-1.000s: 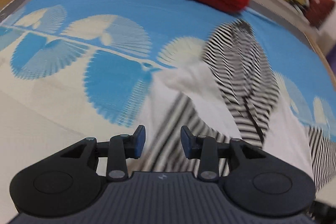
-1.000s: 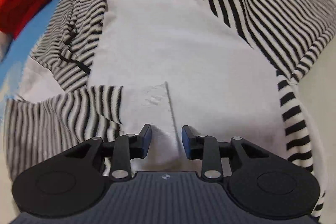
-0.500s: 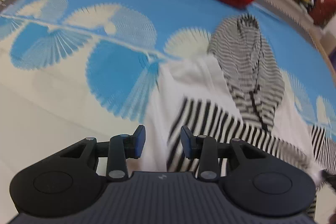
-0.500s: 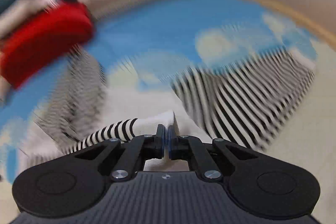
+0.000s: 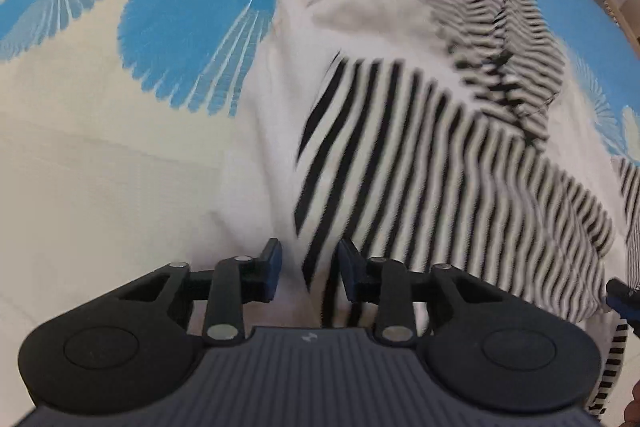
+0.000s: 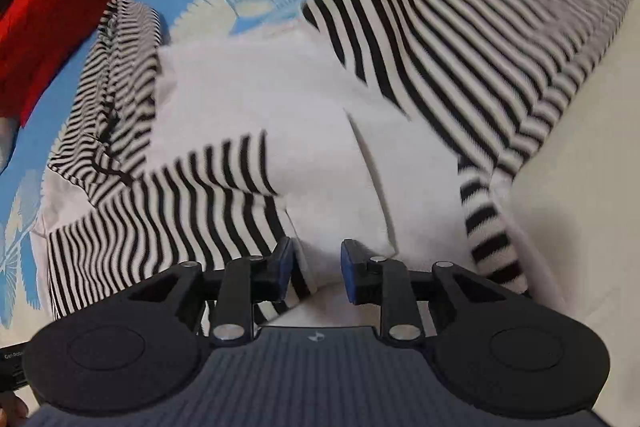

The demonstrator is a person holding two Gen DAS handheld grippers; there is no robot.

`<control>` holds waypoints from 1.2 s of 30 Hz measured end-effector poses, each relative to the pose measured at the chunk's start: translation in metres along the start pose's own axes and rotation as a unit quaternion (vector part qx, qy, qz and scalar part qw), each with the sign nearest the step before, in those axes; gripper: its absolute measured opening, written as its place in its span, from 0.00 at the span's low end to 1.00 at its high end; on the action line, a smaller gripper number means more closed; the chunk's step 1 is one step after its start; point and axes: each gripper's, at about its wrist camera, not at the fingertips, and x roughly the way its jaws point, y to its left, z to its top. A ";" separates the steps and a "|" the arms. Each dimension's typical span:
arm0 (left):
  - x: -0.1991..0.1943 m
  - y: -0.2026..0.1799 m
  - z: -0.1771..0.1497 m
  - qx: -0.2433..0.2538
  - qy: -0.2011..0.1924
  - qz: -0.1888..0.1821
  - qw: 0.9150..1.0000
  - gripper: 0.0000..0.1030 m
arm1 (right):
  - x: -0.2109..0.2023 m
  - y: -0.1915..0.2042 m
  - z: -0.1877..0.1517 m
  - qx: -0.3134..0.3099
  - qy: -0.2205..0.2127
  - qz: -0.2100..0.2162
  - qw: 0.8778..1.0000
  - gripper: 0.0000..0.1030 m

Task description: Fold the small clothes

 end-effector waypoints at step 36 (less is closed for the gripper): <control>-0.033 -0.072 -0.007 0.120 -0.071 -0.014 0.990 0.49 | -0.011 -0.289 0.112 0.320 -0.222 -0.030 0.921 0.04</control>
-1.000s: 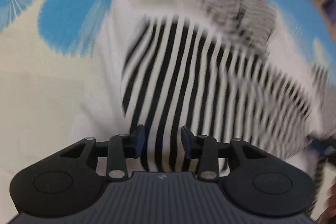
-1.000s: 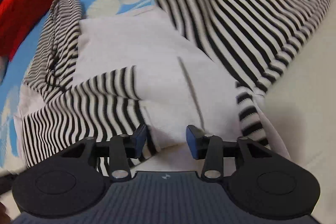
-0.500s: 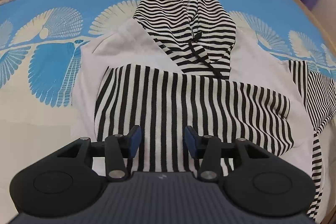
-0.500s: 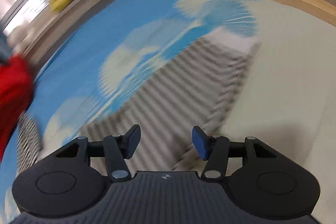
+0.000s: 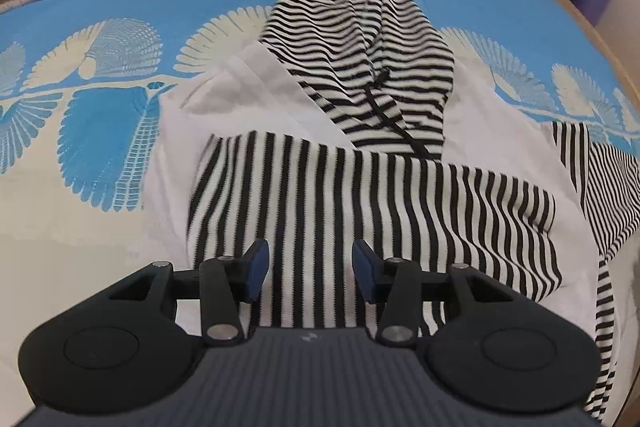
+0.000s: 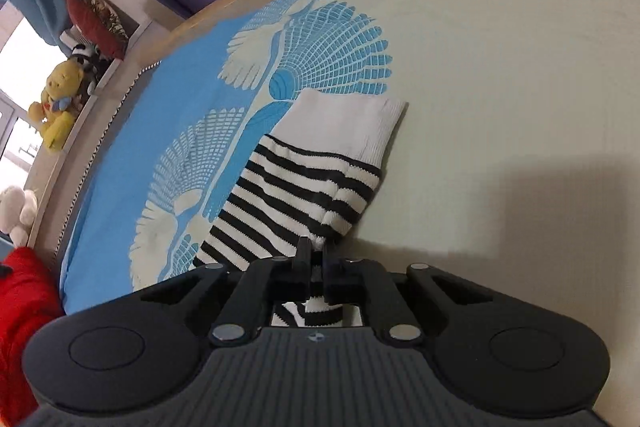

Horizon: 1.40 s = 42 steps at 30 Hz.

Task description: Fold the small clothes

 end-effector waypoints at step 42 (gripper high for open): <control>0.023 -0.088 -0.014 0.043 0.000 -0.122 0.992 0.55 | -0.073 0.170 -0.249 -0.310 0.233 0.007 0.922 0.58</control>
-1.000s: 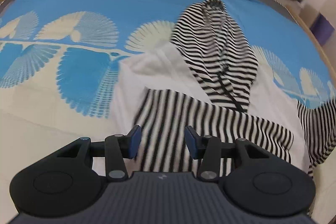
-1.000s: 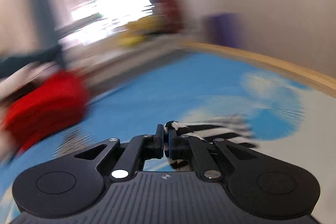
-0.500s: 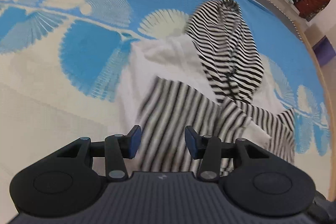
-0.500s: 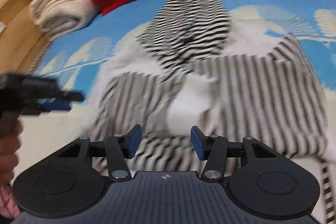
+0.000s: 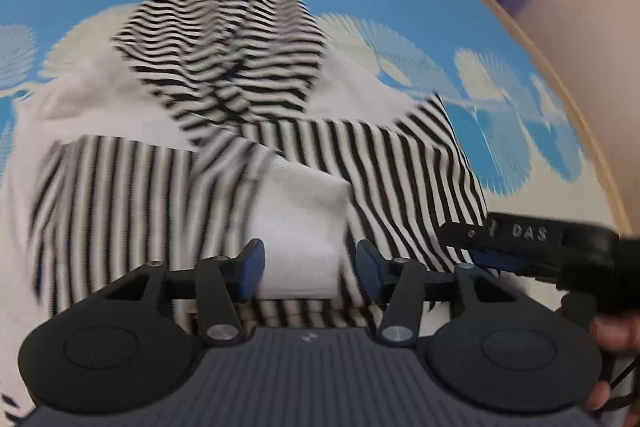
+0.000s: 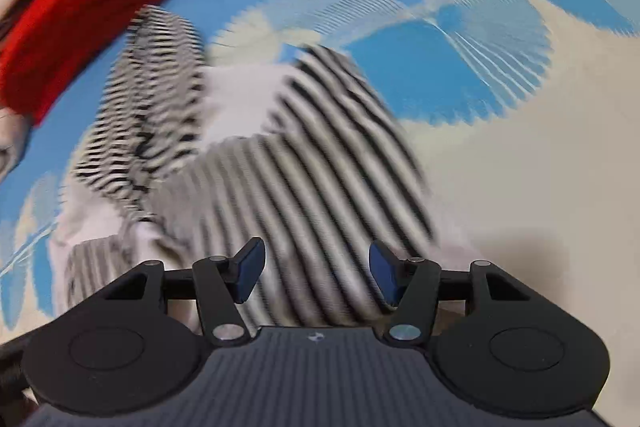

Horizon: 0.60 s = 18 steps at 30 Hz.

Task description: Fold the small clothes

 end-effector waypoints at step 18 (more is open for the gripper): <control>-0.106 0.148 -0.013 -0.230 -0.021 0.102 0.968 0.05 | 0.010 -0.005 0.003 -0.018 0.021 -0.009 1.000 0.58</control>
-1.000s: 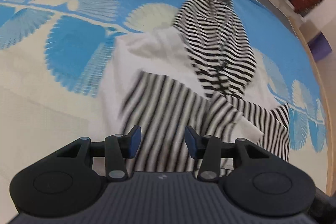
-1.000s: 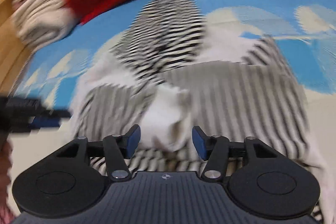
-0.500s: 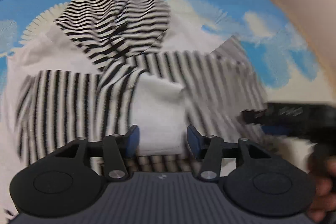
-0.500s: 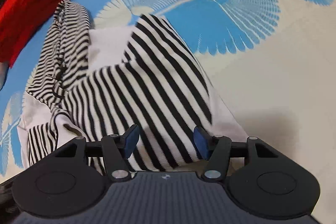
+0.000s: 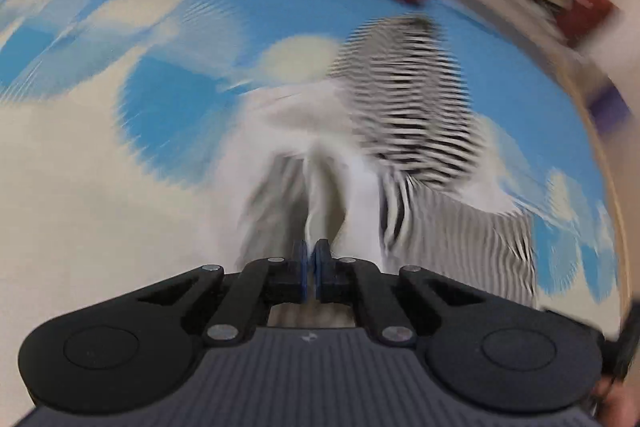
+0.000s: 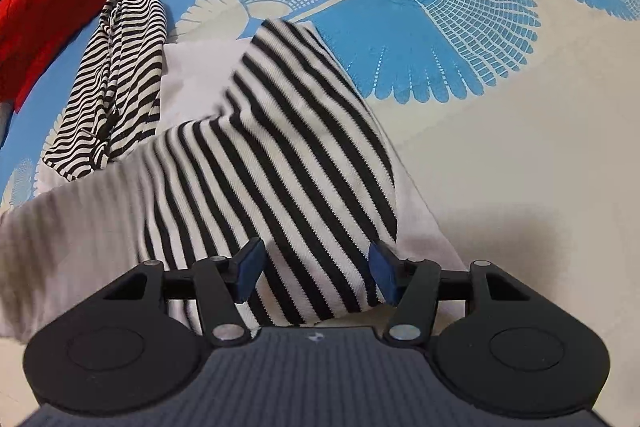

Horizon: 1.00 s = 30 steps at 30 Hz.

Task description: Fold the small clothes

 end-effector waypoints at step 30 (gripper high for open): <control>0.021 -0.045 -0.017 0.121 -0.034 0.036 0.991 0.42 | -0.031 0.021 0.008 -0.055 -0.052 0.009 0.997 0.64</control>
